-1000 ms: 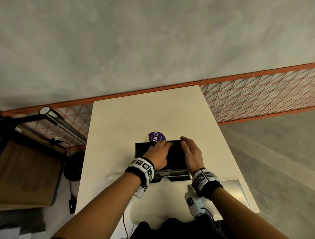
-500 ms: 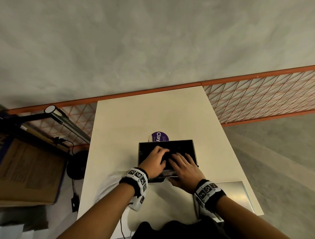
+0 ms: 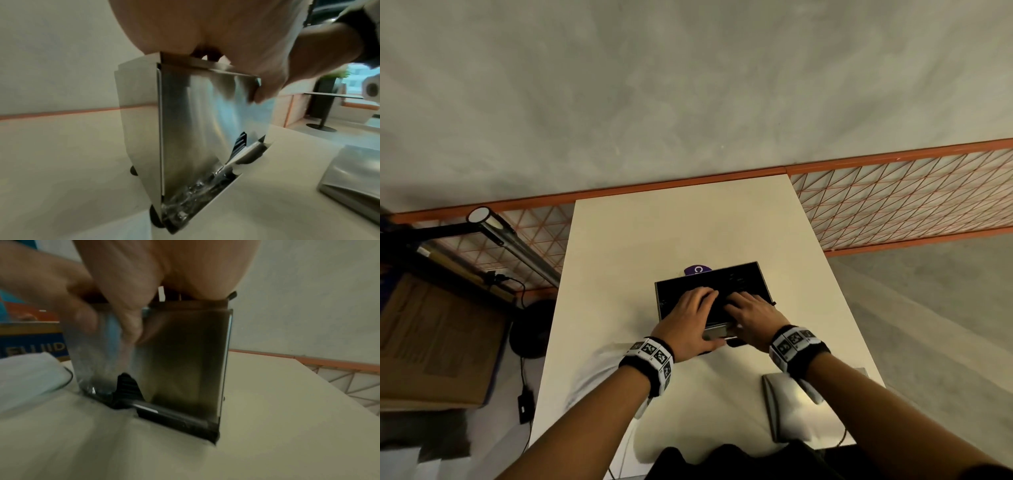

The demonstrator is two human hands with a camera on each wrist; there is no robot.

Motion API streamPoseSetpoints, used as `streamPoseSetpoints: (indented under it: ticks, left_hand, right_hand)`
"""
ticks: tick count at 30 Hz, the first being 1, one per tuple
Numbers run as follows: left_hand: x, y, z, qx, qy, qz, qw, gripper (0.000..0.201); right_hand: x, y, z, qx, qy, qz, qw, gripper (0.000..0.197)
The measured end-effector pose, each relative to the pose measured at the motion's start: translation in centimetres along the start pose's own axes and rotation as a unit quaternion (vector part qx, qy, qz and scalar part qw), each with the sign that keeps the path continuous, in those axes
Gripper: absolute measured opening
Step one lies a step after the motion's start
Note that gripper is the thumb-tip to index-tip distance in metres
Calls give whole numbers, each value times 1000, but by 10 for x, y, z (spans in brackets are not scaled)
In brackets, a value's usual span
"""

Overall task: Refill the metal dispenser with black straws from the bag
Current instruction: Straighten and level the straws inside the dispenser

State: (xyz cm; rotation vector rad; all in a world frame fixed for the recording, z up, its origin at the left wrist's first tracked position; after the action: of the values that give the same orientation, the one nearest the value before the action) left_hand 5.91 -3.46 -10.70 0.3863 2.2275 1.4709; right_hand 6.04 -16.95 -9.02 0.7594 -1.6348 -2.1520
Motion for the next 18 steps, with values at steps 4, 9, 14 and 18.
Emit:
streamPoseSetpoints:
  ticks: [4,9,14,18]
  left_hand:
    - [-7,0,6,-29,47,-7,998,104]
    - [-7,0,2,-55,53,-5,997,105]
    - [-13,-11,-1,-3,72,27,997,110]
    - [-20,-18,-9,37,81,30,996,106]
  right_hand:
    - [-9,29,-3,-166,-80,-110,977,39]
    - [35,44,-44,-202,-370,-286,861,40]
    - [44,23,-20,-215,-333,-241,886,44]
    - [43,28,-17,-177,-253,-249,918,36]
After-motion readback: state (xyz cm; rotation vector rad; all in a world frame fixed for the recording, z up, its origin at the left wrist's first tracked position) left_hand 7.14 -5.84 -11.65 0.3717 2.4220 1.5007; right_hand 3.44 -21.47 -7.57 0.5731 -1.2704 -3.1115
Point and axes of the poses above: each hand's wrist, its own x-axis away from the middle knuckle, its own y-axis out of the back of the hand, z = x × y, the point moved 7 cm from there along -x, towards the middle knuckle, and after that the axes turned 15 degrees about -z, right-handed, at the moved point
